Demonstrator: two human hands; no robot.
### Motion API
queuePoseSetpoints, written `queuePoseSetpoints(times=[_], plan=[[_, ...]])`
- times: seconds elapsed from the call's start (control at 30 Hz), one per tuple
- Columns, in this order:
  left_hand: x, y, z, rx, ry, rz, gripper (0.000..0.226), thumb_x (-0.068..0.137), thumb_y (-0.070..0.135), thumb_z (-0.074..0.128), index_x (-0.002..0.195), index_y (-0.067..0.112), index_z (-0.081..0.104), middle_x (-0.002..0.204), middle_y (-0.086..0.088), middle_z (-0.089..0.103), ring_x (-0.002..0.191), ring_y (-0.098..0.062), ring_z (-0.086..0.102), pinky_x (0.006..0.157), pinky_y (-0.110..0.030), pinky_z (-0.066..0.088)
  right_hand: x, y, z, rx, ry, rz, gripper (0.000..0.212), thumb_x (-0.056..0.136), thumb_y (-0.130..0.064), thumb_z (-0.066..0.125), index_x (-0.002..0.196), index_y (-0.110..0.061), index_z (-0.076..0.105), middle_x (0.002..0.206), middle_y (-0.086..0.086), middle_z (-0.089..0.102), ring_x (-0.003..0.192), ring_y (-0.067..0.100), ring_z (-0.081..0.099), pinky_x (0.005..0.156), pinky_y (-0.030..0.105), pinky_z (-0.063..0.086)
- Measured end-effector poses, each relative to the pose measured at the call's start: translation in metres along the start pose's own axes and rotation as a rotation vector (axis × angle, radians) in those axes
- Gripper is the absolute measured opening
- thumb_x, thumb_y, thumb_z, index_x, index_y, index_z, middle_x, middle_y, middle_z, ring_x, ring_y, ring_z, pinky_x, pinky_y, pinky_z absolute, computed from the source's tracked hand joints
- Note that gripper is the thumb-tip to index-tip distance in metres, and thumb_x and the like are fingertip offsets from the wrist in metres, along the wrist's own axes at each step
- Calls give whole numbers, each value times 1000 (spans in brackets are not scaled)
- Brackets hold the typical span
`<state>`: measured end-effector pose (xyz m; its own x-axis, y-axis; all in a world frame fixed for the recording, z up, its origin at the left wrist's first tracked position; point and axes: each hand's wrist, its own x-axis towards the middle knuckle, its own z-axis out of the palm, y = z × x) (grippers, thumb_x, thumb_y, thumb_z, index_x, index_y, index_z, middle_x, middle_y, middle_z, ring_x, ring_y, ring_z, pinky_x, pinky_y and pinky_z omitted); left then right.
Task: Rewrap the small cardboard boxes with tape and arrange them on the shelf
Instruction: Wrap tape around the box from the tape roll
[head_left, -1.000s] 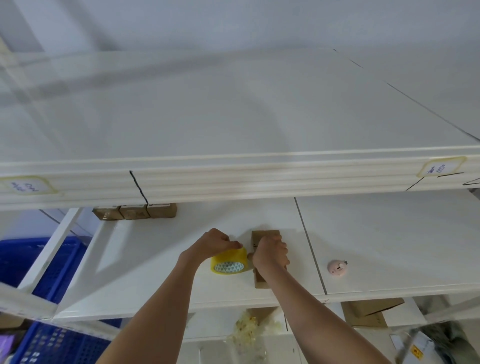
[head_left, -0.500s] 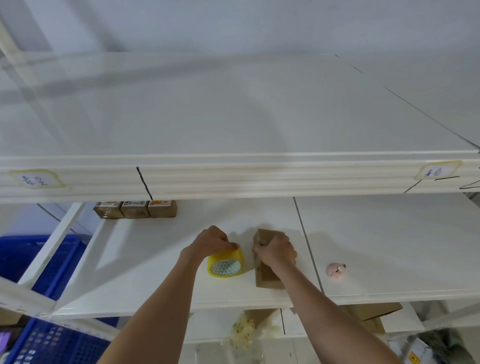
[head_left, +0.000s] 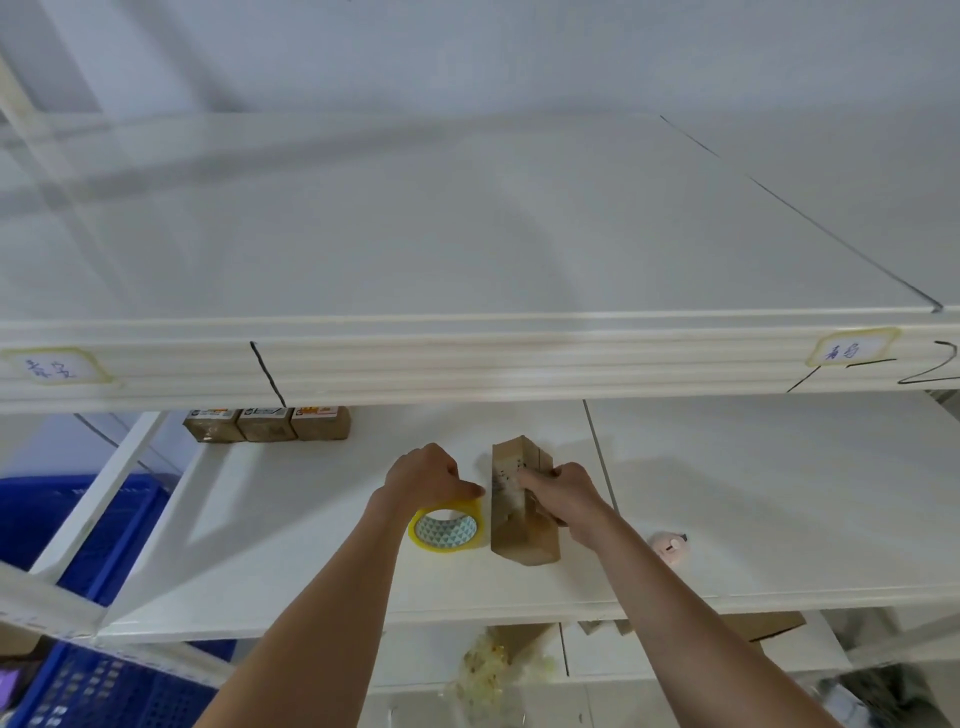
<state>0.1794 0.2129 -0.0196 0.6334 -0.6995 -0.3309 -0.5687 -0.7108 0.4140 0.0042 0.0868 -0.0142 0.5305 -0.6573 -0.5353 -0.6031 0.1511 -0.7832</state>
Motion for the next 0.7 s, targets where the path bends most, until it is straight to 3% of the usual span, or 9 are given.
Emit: queuePoseSetpoints(times=[0.1,0.2,0.4,0.5,0.6,0.7], plan=[[-1,4,1,23,33,8,43,71,68,74,71,25,71,71,8,66,72,-12,65,59,-24,48,-2,1,-4,68,-44,14,27,81,-30,70,95,-7,70,76,3,68,75,18,67,66,30,54],[-1,8,4,29,22,12,45,71,69,74,73,25,72,71,8,66,73,-12,65,61,-24,48,1,7,-6,128,-91,16,28,83,-25,69,101,-4,71,78,6,67,76,20,65,70,32,54],[-2,14,10,2,18,42,48,71,69,74,72,22,73,68,7,66,72,-13,64,61,-24,44,2,20,-9,263,-215,64,31,92,-23,61,117,-5,66,106,16,70,100,30,66,74,33,55],[-1,11,17,19,0,44,45,72,69,72,71,24,71,73,7,67,76,-15,66,63,-25,47,0,21,-11,283,-287,94,37,95,-30,64,123,-6,65,107,13,71,101,27,66,77,33,55],[-2,13,22,53,-22,51,39,75,66,70,75,27,69,77,7,68,78,-15,67,69,-27,52,0,21,-8,155,-351,102,51,84,-44,78,123,-14,64,113,4,74,105,20,70,84,32,58],[-3,19,27,86,-22,80,34,80,60,70,79,26,69,80,7,67,86,-18,68,68,-26,48,4,19,3,20,-298,97,74,61,-56,90,120,-19,67,108,2,76,100,19,73,93,38,58]])
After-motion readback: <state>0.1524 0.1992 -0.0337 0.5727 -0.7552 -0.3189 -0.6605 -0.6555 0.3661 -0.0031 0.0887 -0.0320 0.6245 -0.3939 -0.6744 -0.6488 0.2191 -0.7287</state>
